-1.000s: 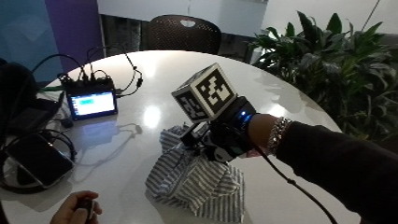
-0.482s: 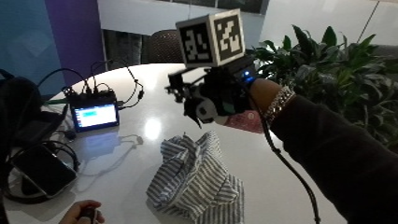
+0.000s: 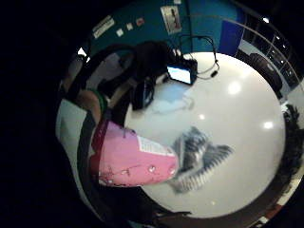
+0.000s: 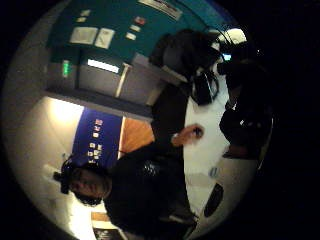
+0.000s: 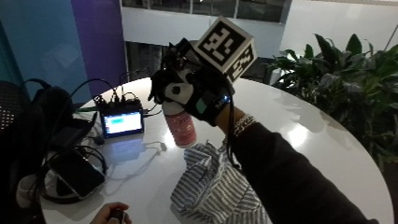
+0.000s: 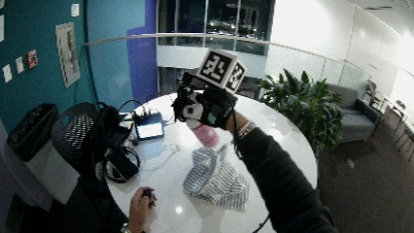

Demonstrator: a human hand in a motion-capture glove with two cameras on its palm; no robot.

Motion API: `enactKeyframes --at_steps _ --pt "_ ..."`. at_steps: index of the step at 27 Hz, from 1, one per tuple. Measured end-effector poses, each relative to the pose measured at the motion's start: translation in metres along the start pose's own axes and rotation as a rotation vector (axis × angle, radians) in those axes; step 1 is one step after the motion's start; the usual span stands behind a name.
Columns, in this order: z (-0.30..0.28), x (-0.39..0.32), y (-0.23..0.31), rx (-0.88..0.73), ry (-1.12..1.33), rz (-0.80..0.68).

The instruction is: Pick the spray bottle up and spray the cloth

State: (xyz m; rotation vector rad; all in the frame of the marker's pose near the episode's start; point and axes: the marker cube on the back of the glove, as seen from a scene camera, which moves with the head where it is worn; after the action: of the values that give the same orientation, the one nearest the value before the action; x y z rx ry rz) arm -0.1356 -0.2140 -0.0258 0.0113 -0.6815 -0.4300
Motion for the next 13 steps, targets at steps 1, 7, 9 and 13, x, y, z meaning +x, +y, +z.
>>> enactKeyframes --at_steps 1,7,9,13 --pt "0.007 0.005 -0.001 0.053 -0.04 0.007" --pt "0.039 0.033 -0.005 0.257 -0.171 0.092" --pt "0.049 0.043 -0.009 0.281 -0.208 0.116" --pt "0.063 0.058 -0.014 0.318 -0.256 0.132"
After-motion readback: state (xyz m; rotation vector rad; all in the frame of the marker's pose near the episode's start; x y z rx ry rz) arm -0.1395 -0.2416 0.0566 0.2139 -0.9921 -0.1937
